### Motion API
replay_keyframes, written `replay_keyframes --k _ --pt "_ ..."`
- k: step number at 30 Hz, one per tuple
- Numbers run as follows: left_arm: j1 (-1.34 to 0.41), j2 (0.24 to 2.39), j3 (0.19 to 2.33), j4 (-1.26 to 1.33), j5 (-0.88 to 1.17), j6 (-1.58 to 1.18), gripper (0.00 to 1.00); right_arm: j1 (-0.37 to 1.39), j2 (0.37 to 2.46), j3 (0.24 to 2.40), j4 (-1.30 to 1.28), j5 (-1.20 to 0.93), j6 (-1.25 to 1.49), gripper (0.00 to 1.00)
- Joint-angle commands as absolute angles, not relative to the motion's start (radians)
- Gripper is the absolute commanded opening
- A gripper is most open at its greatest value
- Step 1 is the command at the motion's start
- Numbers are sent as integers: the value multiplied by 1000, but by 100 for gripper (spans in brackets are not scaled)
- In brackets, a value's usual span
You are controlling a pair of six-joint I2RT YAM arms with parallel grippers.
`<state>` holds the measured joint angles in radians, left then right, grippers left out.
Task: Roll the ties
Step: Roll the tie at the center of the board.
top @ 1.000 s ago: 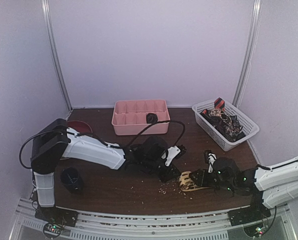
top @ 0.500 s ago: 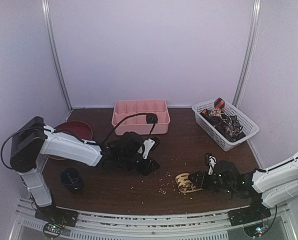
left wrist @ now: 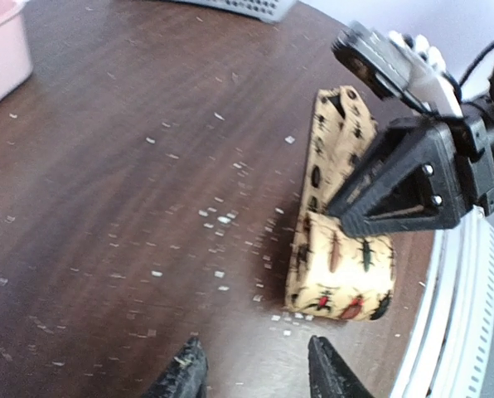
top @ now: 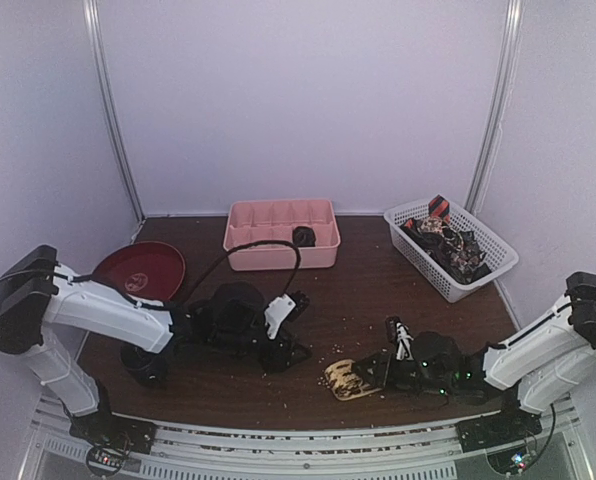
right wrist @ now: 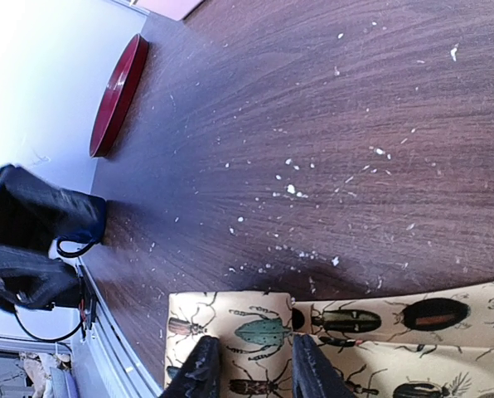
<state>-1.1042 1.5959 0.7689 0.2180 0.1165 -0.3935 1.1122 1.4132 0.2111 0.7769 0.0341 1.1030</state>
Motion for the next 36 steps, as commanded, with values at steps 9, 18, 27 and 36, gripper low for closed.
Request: replay_keyframes --k 9,18,27,36 --pt "-1233 1758 884 301 69 -464 41 1170 1362 230 685 110 1092 31" --pt "-1252 1779 929 240 23 -479 37 1179 1378 181 728 101 1108 29" --pt "-1270 1773 893 215 5 -647 28 1186 1379 153 748 98 1108 29" --pt "-1316 1755 863 242 7 -773 32 1194 1372 160 753 93 1103 29"
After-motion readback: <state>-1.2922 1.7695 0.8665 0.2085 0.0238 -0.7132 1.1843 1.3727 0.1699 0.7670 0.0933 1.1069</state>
